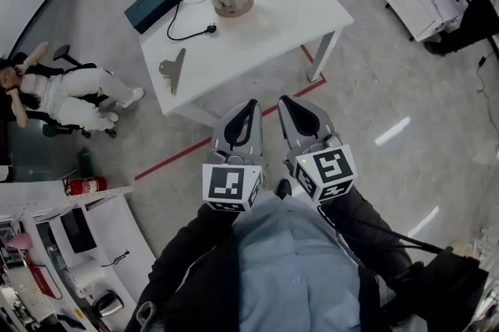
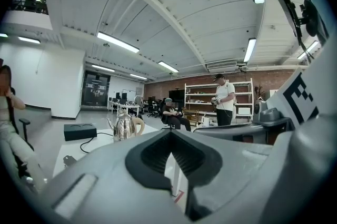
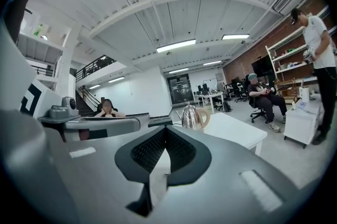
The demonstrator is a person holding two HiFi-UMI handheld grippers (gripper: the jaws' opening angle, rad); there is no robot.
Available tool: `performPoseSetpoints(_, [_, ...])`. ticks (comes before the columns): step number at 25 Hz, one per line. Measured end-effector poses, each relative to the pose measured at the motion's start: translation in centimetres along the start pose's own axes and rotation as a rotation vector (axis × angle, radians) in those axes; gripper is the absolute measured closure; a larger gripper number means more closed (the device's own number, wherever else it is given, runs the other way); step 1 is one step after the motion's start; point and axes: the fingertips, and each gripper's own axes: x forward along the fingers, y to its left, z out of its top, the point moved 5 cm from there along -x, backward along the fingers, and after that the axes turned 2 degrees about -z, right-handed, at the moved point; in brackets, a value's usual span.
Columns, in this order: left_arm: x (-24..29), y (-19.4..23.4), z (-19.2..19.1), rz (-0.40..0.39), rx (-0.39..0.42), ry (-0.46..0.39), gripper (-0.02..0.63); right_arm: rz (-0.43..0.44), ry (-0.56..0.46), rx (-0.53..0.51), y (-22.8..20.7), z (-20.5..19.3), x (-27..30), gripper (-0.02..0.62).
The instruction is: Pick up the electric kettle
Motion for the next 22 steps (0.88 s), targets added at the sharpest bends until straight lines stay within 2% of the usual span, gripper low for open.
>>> performPoseSetpoints(10, [4.6,7.3,-0.7,0.018,-0.073,0.023,0.604,0.017,0.078,-0.018,-0.2,0.4,8.6,0.571])
performPoseSetpoints(22, [8.7,16.6,3.3,0.016,-0.065,-0.079,0.605,0.037,0.013,-0.12,1.4,6.1,18.9,0.571])
